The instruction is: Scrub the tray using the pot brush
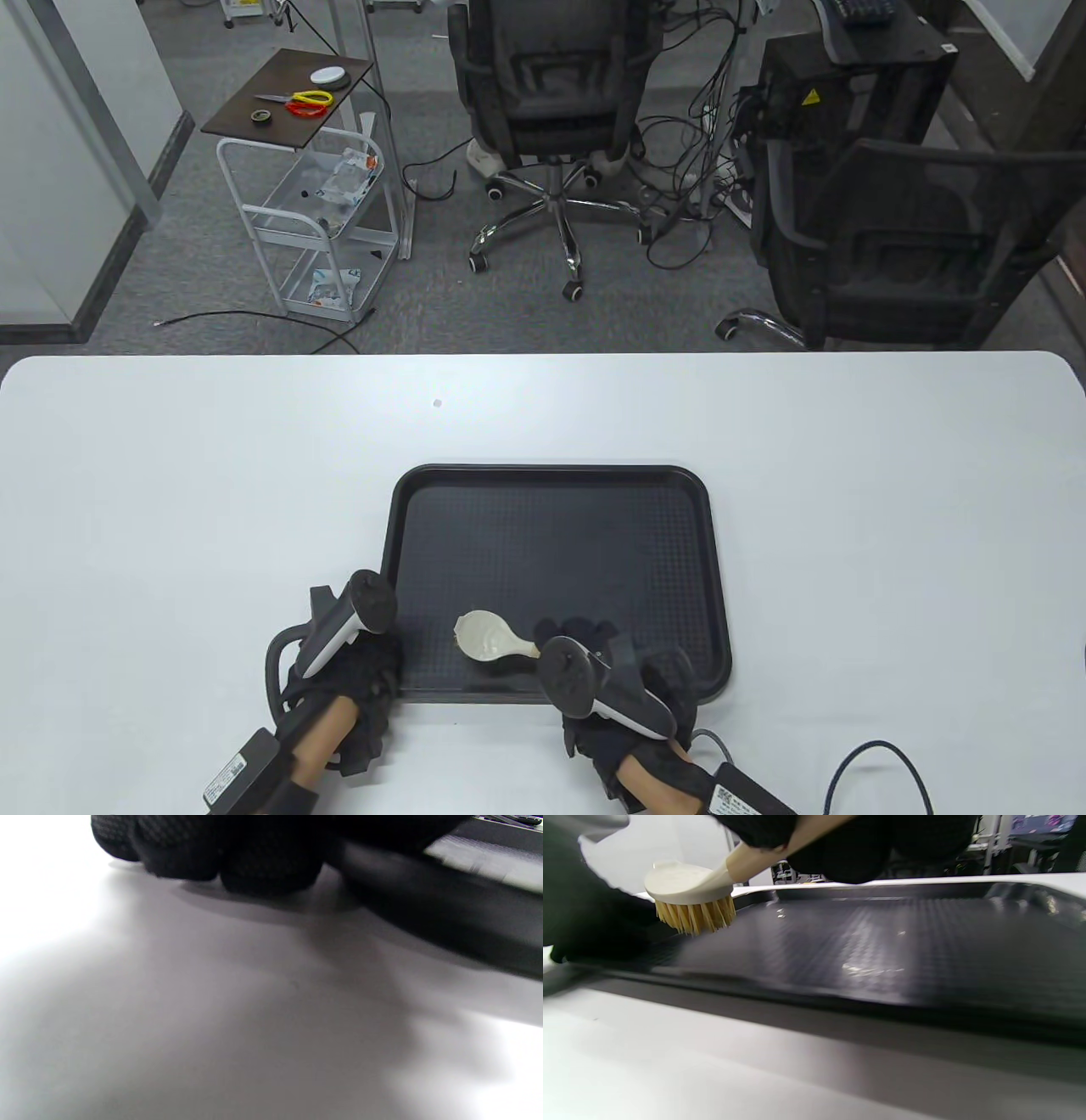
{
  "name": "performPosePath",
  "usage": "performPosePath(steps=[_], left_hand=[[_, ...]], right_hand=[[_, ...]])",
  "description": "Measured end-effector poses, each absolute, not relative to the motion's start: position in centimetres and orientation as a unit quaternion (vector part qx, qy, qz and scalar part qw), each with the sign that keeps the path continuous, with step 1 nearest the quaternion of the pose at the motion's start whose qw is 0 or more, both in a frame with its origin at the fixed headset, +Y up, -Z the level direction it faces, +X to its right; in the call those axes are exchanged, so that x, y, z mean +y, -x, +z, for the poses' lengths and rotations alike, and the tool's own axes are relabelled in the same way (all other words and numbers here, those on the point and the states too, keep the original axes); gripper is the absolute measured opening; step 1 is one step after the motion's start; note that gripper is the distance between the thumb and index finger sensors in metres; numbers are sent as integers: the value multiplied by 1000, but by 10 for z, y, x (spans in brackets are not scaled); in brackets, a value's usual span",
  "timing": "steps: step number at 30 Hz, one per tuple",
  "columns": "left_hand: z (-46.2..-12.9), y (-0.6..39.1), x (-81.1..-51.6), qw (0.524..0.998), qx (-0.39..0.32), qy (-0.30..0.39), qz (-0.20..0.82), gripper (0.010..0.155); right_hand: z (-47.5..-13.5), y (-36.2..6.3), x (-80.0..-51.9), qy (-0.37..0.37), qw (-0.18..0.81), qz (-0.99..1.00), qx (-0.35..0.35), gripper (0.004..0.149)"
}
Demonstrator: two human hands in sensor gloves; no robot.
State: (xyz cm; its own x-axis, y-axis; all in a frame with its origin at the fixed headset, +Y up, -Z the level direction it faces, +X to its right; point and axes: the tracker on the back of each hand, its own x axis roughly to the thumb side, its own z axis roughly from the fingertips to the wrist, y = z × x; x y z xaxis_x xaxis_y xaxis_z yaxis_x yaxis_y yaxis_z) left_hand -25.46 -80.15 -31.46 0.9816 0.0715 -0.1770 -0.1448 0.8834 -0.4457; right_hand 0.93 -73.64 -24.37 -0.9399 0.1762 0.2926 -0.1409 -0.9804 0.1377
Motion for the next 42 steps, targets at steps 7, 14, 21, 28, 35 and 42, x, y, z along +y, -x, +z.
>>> performPosePath(steps=[7,14,21,28,35,42], left_hand=[[-315,255,-801,967,77,237,57,79],[-315,255,-801,967,78,236,56,79],[-315,255,-801,967,79,235,54,79],[-315,255,-801,966,79,238,57,79],[-315,255,-801,967,80,237,57,79],[-315,255,-801,967,81,237,56,79]], right_hand=[[-246,13,-750,-180,85,977,80,53],[-242,-6,-755,-180,58,979,77,53],[-240,-96,-756,-99,75,986,109,52],[-222,-208,-755,9,102,986,129,52],[-218,-239,-751,40,106,986,121,52],[-222,-218,-728,-1,125,991,40,54]])
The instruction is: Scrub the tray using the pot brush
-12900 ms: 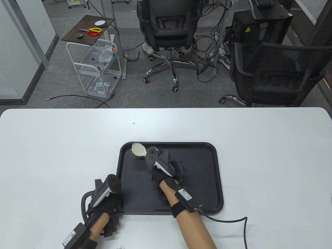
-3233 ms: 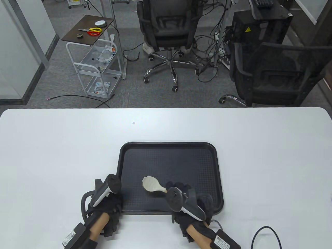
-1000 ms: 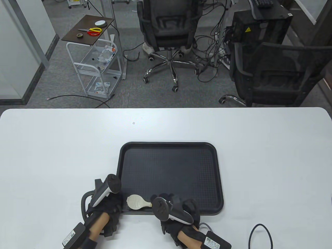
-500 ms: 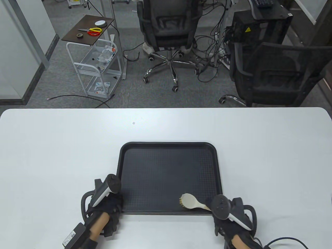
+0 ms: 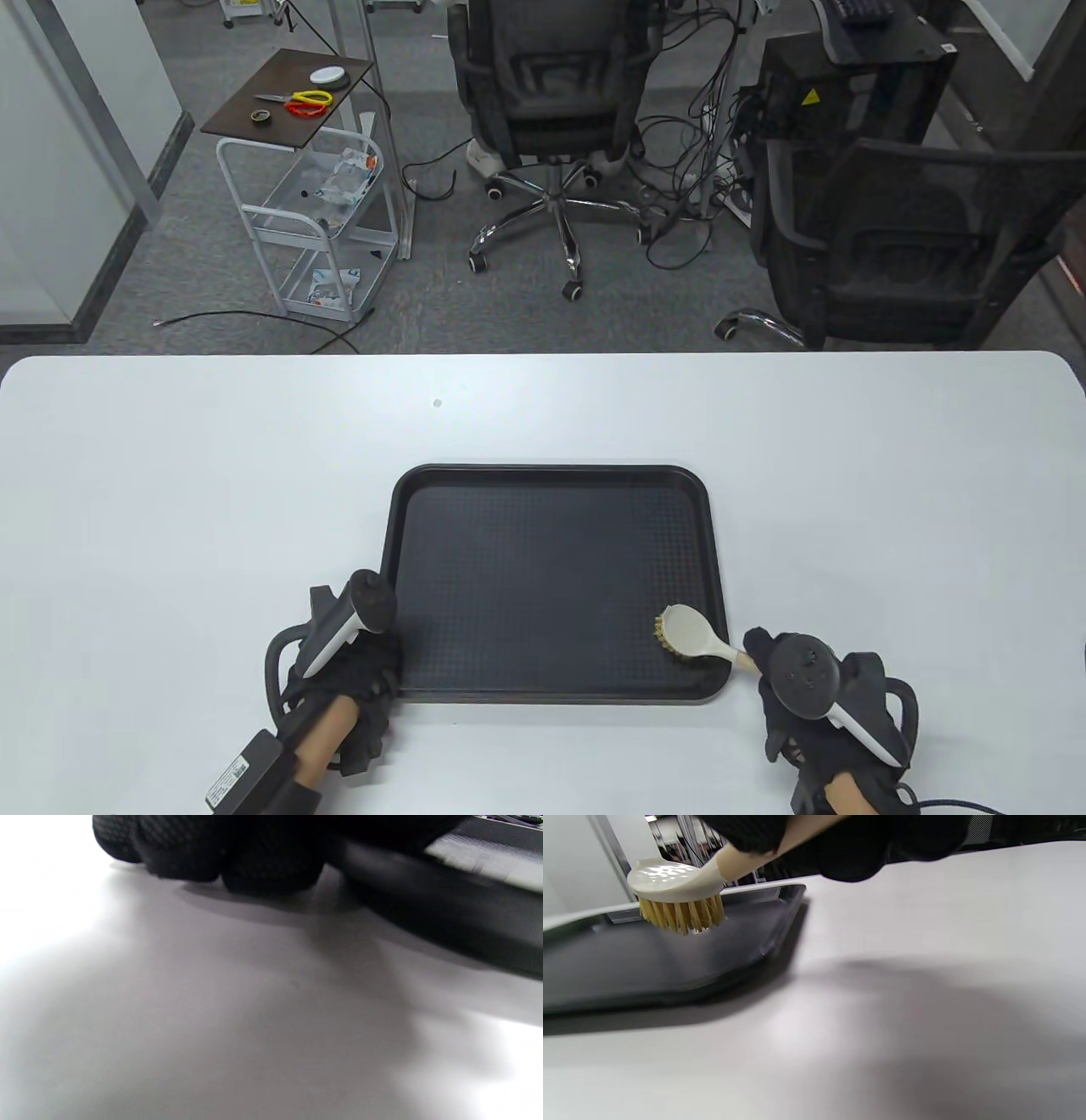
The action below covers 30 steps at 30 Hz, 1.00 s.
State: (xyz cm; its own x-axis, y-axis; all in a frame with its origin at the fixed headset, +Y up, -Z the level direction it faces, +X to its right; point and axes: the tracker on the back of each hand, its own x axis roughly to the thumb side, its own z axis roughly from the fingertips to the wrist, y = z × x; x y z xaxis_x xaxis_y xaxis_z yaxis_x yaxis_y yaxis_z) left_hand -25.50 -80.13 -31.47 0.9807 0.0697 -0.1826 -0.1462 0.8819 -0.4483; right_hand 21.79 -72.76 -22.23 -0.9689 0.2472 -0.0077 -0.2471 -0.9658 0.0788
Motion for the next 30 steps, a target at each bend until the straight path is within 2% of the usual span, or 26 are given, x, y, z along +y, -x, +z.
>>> performPosePath(steps=[7,11,14,24,30], left_hand=[[-315,255,-801,966,80,238,57,79],[-315,258,-801,962,87,249,65,79],[-316,261,-802,958,95,258,84,79],[-318,256,-799,963,119,236,47,76],[-337,257,-799,957,155,241,50,75]], right_hand=[[-222,-195,-702,-39,208,974,-74,55],[-219,-186,-707,-59,234,963,-120,54],[-217,-185,-723,-63,215,962,-159,54],[-210,-187,-724,-79,235,955,-163,53],[-210,-189,-726,-75,243,954,-160,53]])
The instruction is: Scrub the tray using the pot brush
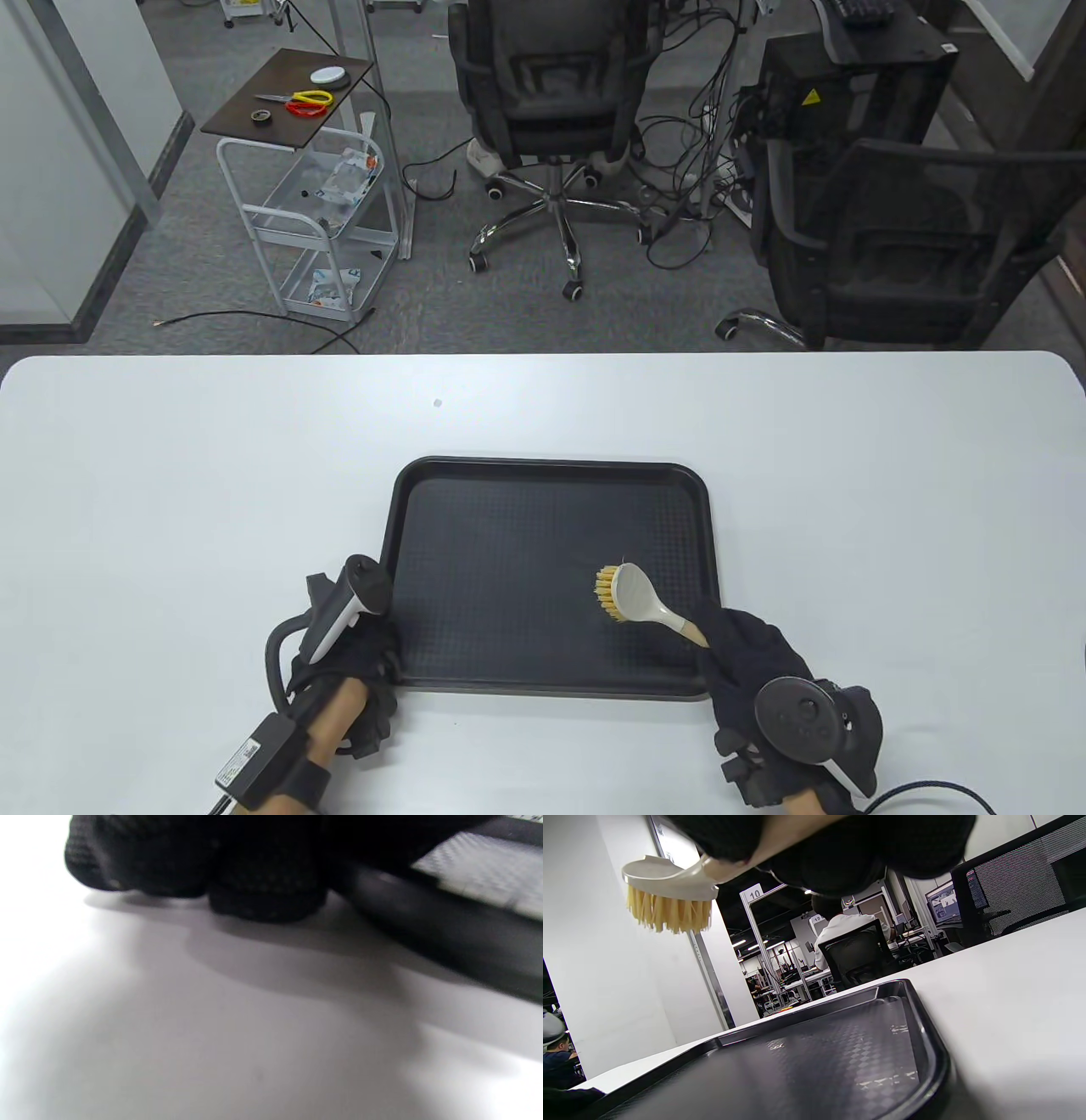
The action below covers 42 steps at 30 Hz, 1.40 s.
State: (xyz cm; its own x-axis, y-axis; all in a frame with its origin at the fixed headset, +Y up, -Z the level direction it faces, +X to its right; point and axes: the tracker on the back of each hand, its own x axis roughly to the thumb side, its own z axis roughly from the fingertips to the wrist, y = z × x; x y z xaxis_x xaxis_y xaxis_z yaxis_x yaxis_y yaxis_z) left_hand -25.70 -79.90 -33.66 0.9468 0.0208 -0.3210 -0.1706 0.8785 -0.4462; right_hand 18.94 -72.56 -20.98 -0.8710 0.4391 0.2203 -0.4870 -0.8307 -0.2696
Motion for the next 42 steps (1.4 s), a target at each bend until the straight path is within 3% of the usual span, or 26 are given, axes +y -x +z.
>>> performPosePath(steps=[12,21,25,28,35,42], left_hand=[[-411,258,-798,944,216,245,40,73],[-427,255,-799,948,233,211,51,71],[-416,255,-789,954,225,195,26,76],[-397,255,-767,968,211,135,16,82],[-334,256,-718,977,70,64,191,86],[-286,251,-731,971,-33,71,224,88]], right_hand=[[-210,-214,-723,-15,280,943,-179,52],[-209,-208,-723,-31,282,944,-165,52],[-209,-209,-723,-31,287,944,-162,52],[-208,-209,-723,-33,287,944,-160,53],[-210,-209,-725,-31,281,947,-153,53],[-214,-210,-731,-22,272,951,-146,53]])
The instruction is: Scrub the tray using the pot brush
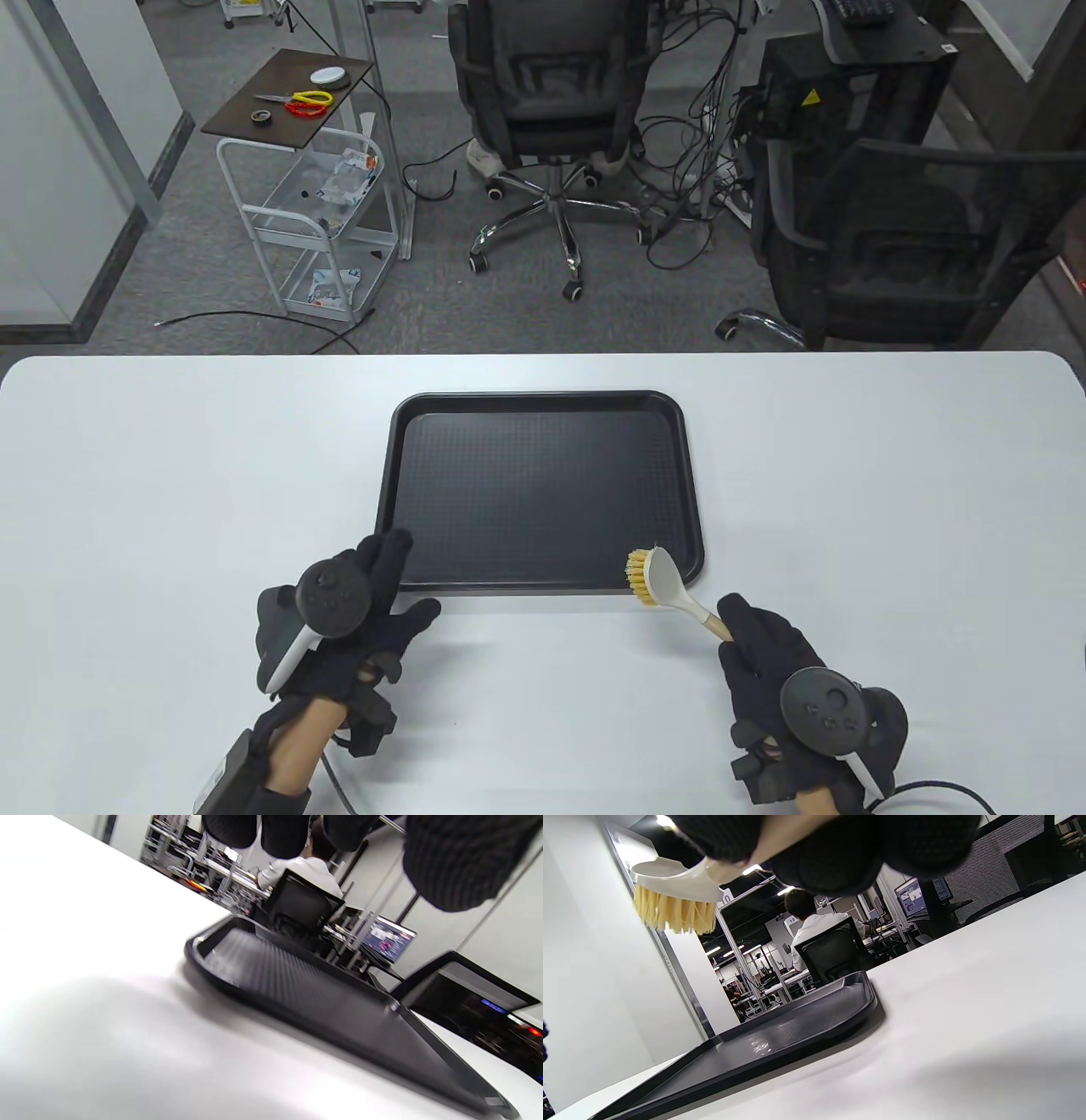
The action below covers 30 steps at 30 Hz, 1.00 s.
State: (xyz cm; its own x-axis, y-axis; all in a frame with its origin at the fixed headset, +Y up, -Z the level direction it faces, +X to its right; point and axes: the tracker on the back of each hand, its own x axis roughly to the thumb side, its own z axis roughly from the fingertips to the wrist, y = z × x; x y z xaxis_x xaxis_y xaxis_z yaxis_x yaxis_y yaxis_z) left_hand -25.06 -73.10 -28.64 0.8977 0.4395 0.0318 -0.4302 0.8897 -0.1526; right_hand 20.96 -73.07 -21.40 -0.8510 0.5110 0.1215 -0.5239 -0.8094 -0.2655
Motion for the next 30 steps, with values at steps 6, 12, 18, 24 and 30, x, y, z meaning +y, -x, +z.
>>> performPosePath(steps=[6,12,18,24,30], left_hand=[[-276,247,-744,966,-65,68,239,87],[-275,248,-739,965,-65,49,251,87],[-277,253,-739,960,-67,64,265,85],[-276,254,-738,960,-65,69,263,86],[-276,253,-738,960,-65,74,261,86]], right_hand=[[-217,-210,-734,-20,267,954,-138,57],[-223,-195,-728,-46,253,959,-121,63],[-239,-145,-721,-119,198,970,-75,52],[-264,-91,-737,-163,158,974,-19,51],[-284,-63,-758,-157,145,977,24,50]])
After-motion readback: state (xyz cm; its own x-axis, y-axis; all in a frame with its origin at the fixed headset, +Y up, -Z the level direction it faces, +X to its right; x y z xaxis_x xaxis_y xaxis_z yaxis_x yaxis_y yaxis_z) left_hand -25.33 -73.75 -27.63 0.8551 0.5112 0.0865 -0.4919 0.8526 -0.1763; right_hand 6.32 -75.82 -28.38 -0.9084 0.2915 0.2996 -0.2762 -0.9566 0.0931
